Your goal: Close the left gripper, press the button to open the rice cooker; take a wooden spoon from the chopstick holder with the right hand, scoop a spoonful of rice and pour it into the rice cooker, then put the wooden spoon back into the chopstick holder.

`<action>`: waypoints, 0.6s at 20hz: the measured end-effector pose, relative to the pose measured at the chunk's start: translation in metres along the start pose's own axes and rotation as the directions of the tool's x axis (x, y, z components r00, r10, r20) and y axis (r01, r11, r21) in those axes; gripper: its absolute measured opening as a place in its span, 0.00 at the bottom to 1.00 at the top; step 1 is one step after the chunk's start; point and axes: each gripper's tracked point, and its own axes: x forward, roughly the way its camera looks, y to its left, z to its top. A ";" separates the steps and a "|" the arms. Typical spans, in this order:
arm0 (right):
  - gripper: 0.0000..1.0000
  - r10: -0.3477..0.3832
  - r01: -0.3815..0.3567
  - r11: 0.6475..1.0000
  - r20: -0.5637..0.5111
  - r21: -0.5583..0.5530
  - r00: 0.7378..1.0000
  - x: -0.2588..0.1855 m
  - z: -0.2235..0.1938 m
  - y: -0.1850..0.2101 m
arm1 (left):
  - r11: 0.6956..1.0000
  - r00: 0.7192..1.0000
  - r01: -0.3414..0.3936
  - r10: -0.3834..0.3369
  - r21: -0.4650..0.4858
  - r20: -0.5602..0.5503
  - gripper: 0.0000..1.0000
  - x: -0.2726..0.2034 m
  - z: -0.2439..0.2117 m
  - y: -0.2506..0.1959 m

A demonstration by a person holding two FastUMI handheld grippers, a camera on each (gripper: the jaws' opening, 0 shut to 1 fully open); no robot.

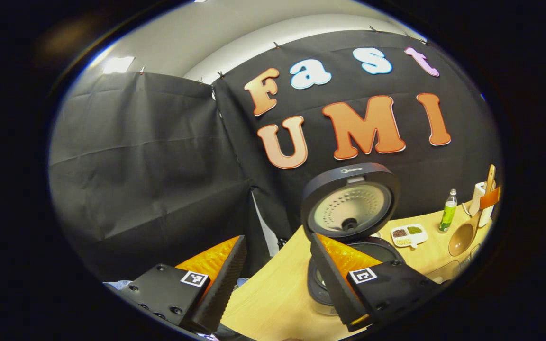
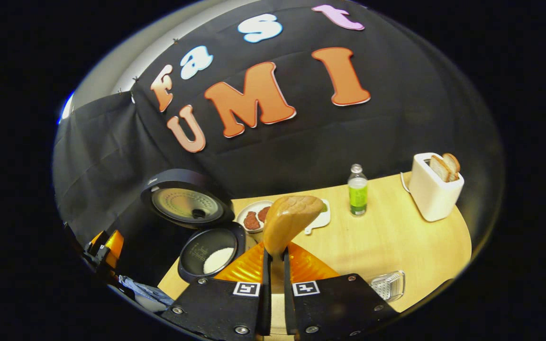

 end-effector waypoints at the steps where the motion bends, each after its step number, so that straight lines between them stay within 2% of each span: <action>1: 0.11 -0.023 0.023 1.000 0.004 0.015 1.000 -0.007 0.000 -0.015 | 1.000 1.000 0.015 -0.015 0.002 0.003 0.84 -0.002 0.003 -0.010; 2: 0.11 -0.049 0.049 0.998 0.007 0.029 0.999 -0.012 0.001 -0.030 | 1.000 1.000 0.028 -0.028 0.004 0.008 1.00 -0.002 0.005 -0.018; 4: 0.11 -0.101 0.100 0.993 0.012 0.056 0.995 -0.022 0.000 -0.059 | 0.999 0.999 0.042 -0.042 0.020 0.016 0.84 -0.007 0.010 -0.030; 8: 0.11 -0.185 0.184 0.980 0.012 0.074 0.983 -0.039 -0.011 -0.108 | 0.998 0.998 0.062 -0.063 0.030 0.023 0.84 -0.012 0.017 -0.049; 12: 0.11 -0.279 0.281 0.958 -0.034 0.063 0.960 -0.038 -0.043 -0.157 | 0.997 0.997 0.070 -0.071 0.039 0.027 0.84 -0.014 0.024 -0.061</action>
